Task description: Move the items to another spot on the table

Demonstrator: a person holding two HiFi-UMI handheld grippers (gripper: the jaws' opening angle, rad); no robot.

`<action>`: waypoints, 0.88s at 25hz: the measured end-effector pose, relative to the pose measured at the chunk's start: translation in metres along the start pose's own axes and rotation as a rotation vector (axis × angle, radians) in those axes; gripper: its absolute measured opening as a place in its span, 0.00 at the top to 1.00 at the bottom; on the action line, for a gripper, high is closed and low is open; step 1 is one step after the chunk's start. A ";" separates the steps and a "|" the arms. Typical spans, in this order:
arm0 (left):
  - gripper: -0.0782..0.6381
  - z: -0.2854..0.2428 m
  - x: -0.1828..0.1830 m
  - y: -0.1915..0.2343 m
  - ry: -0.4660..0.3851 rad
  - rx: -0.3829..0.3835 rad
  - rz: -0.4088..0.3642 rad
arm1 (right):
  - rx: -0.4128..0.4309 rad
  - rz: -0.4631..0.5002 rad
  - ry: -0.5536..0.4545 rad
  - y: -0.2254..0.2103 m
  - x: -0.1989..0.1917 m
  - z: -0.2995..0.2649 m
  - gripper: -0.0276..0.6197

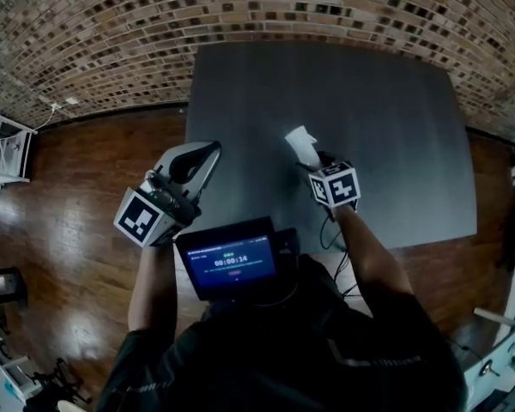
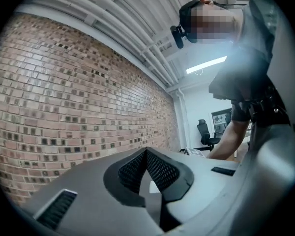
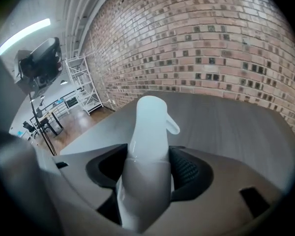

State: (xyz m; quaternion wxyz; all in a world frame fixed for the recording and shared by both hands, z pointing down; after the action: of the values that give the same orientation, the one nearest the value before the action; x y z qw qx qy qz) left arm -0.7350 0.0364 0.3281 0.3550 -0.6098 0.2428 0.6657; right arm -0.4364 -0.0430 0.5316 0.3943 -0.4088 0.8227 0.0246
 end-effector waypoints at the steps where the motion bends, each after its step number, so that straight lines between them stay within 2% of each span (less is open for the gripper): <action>1: 0.90 -0.002 -0.004 0.005 0.004 -0.003 0.007 | -0.010 -0.017 0.019 -0.002 -0.002 -0.006 0.54; 8: 0.90 -0.014 -0.030 0.028 0.039 -0.059 0.058 | -0.068 -0.062 0.148 -0.012 -0.014 -0.050 0.53; 13: 0.90 -0.016 -0.046 0.042 0.074 -0.068 0.091 | -0.082 -0.093 0.164 -0.015 -0.023 -0.068 0.53; 22: 0.90 -0.019 -0.062 0.057 0.066 -0.115 0.131 | -0.122 -0.136 0.209 -0.017 -0.032 -0.085 0.53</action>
State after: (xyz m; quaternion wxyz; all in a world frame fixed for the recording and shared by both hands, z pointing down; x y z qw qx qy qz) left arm -0.7665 -0.0255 0.3802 0.2670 -0.6333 0.2554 0.6800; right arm -0.4662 -0.0641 0.6165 0.2817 -0.4872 0.8266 0.0053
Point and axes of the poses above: the fingertips, and each gripper's own axes: z backward along the fingers, y to its left, x out of its top, the point moved 10 cm from there along z, backward along the fingers, and after that the axes turned 11 degrees about x, right-handed, at the moved point
